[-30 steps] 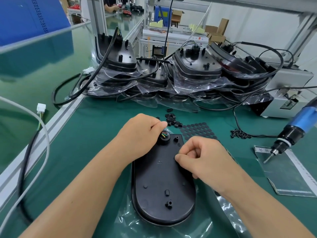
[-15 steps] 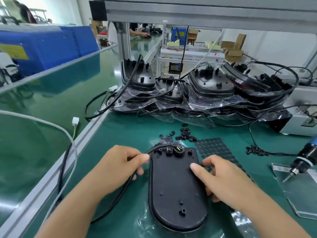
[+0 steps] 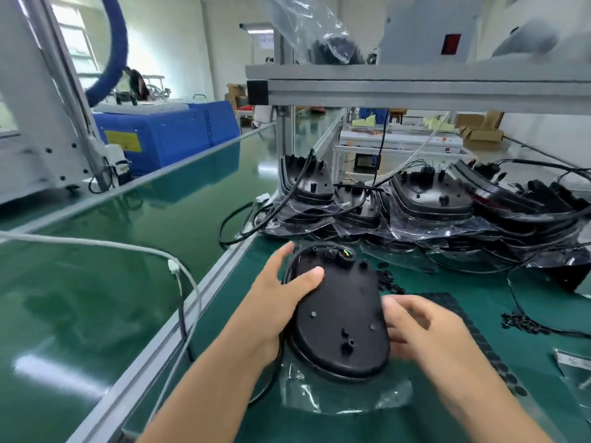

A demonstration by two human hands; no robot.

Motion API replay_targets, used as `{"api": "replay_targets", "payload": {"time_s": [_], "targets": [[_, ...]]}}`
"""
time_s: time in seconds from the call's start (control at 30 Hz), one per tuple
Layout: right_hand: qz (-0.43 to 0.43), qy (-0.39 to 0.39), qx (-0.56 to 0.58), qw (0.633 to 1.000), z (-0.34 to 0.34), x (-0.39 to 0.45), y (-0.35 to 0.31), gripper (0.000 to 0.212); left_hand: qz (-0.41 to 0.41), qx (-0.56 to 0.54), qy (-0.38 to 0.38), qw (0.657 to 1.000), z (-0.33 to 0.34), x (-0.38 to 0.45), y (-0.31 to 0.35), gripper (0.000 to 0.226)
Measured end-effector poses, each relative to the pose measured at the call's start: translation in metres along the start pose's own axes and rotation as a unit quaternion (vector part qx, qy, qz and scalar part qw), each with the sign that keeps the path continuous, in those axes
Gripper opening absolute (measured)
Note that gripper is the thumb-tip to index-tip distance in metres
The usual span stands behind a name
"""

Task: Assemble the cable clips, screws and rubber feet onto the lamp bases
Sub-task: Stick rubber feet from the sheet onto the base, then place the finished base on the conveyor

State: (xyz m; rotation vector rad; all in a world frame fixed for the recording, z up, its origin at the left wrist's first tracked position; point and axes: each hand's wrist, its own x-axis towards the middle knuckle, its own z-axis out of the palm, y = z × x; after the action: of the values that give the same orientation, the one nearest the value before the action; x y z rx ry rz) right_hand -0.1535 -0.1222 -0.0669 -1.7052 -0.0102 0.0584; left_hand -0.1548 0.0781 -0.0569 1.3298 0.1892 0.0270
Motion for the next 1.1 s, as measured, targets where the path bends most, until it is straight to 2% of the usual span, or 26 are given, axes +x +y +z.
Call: {"api": "replay_targets", "payload": {"time_s": [0.07, 0.1, 0.17, 0.2, 0.23, 0.3, 0.33, 0.4, 0.47, 0.53, 0.57, 0.67, 0.77, 0.8, 0.9, 1.0, 1.07, 1.1], "targets": [[-0.006, 0.018, 0.035, 0.999, 0.006, -0.004, 0.0, 0.017, 0.056, -0.016, 0.046, 0.997, -0.006, 0.005, 0.018, 0.055], [0.011, -0.004, 0.05, 0.999, 0.012, -0.008, 0.003, 0.019, 0.081, -0.032, 0.065, 0.994, -0.01, 0.007, 0.027, 0.052], [0.051, -0.161, 0.054, 0.984, 0.034, -0.022, 0.006, 0.015, 0.127, -0.063, 0.096, 0.985, -0.018, 0.011, 0.042, 0.045], [0.067, -0.265, 0.054, 0.96, 0.049, -0.031, 0.005, 0.017, 0.142, -0.072, 0.107, 0.981, -0.022, 0.012, 0.048, 0.049], [0.09, -0.344, 0.074, 0.932, 0.067, -0.038, 0.006, 0.029, 0.15, -0.073, 0.114, 0.979, -0.024, 0.012, 0.054, 0.051], [0.137, -0.421, 0.129, 0.887, 0.103, -0.043, 0.009, 0.048, 0.153, -0.072, 0.122, 0.978, -0.027, 0.013, 0.06, 0.053], [0.135, -0.439, 0.13, 0.879, 0.118, -0.046, 0.008, 0.045, 0.152, -0.08, 0.124, 0.977, -0.03, 0.012, 0.061, 0.055], [0.137, -0.441, 0.137, 0.876, 0.135, -0.045, 0.005, 0.025, 0.149, -0.094, 0.127, 0.976, -0.036, 0.008, 0.06, 0.054], [0.216, -0.406, 0.225, 0.859, 0.139, -0.039, 0.006, 0.016, 0.153, -0.096, 0.135, 0.974, -0.046, 0.005, 0.057, 0.051], [0.276, -0.309, 0.325, 0.85, 0.138, -0.033, 0.007, 0.026, 0.162, -0.09, 0.146, 0.972, -0.056, 0.001, 0.055, 0.05], [0.271, -0.252, 0.346, 0.862, 0.137, -0.03, 0.007, 0.029, 0.164, -0.089, 0.152, 0.971, -0.061, -0.001, 0.055, 0.05], [0.187, -0.143, 0.3, 0.925, 0.135, -0.021, 0.003, 0.031, 0.171, -0.07, 0.185, 0.965, -0.074, -0.006, 0.048, 0.051], [0.036, -0.088, 0.149, 0.984, 0.138, -0.011, -0.005, 0.041, 0.192, -0.019, 0.245, 0.95, -0.087, -0.011, 0.039, 0.057], [-0.031, -0.069, 0.088, 0.993, 0.141, -0.011, -0.009, 0.042, 0.191, -0.02, 0.263, 0.945, -0.093, -0.012, 0.037, 0.058], [-0.229, -0.019, -0.029, 0.973, 0.152, -0.02, -0.011, 0.046, 0.172, -0.073, 0.327, 0.926, -0.113, -0.017, 0.033, 0.061], [-0.418, -0.006, -0.117, 0.901, 0.169, -0.029, -0.017, 0.043, 0.158, -0.049, 0.372, 0.914, -0.132, -0.028, 0.027, 0.068], [-0.476, -0.035, -0.123, 0.87, 0.18, -0.033, -0.023, 0.04, 0.154, -0.044, 0.381, 0.911, -0.139, -0.04, 0.023, 0.079], [-0.492, -0.054, -0.117, 0.861, 0.184, -0.033, -0.026, 0.039, 0.153, -0.045, 0.384, 0.91, -0.141, -0.047, 0.023, 0.092]]}}
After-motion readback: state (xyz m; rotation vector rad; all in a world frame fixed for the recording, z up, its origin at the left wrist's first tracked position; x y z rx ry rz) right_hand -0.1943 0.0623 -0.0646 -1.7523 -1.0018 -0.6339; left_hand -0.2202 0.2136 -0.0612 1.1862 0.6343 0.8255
